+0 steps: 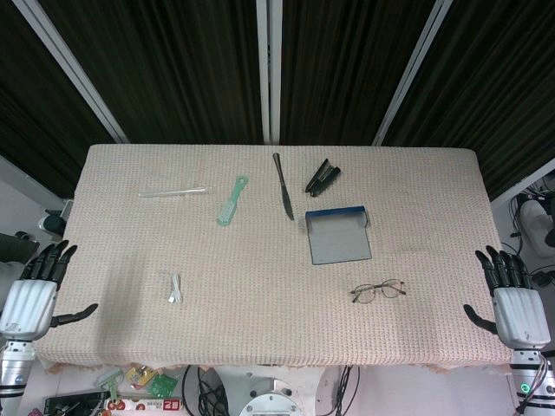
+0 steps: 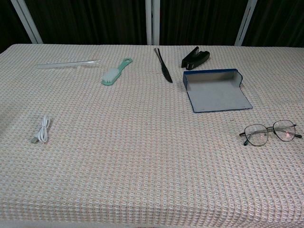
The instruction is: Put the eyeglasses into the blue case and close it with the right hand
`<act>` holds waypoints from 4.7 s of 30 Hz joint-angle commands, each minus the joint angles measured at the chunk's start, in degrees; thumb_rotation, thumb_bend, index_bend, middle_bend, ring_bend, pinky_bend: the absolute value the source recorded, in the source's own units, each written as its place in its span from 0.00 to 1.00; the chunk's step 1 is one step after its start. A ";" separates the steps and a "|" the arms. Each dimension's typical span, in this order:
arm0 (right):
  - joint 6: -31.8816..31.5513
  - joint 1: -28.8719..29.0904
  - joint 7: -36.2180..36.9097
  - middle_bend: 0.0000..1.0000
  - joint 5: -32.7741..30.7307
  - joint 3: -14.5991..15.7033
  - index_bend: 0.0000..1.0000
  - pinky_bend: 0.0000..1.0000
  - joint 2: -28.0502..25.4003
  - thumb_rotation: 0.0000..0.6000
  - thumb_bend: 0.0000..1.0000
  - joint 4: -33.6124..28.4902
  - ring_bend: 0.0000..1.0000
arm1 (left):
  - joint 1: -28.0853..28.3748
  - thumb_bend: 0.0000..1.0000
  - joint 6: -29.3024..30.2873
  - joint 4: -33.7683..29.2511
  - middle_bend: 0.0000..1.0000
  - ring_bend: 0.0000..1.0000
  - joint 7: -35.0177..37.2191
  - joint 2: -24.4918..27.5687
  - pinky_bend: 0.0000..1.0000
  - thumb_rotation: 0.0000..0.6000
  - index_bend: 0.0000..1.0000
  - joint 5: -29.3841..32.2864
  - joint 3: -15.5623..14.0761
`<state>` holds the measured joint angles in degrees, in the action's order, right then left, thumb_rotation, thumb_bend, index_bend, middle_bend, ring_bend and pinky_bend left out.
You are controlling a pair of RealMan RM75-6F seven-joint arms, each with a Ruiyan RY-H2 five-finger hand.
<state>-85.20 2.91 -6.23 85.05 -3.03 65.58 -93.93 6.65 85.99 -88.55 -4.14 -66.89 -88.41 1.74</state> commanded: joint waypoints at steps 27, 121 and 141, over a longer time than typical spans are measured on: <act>27.19 17.47 -22.52 0.00 -6.78 -1.40 0.00 0.00 1.29 1.00 0.13 -6.40 0.00 | 0.11 0.09 -1.29 0.89 0.04 0.04 0.79 -0.81 0.18 0.68 0.05 -0.68 -1.12; 29.08 29.49 -13.77 0.00 -20.74 -8.32 0.69 0.00 20.83 1.00 0.49 9.01 0.00 | -0.79 0.10 -3.91 4.30 0.05 0.04 4.62 0.18 0.18 0.68 0.05 2.42 -1.64; 29.84 39.48 -26.32 0.00 -39.26 -13.87 0.70 0.00 31.31 1.00 0.50 19.18 0.00 | -1.83 0.10 -3.75 6.32 0.05 0.04 7.44 0.67 0.18 0.68 0.05 3.40 -1.58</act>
<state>-55.23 41.69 -31.89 46.60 -16.47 96.08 -75.72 4.83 82.23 -82.23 3.30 -66.22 -85.02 0.15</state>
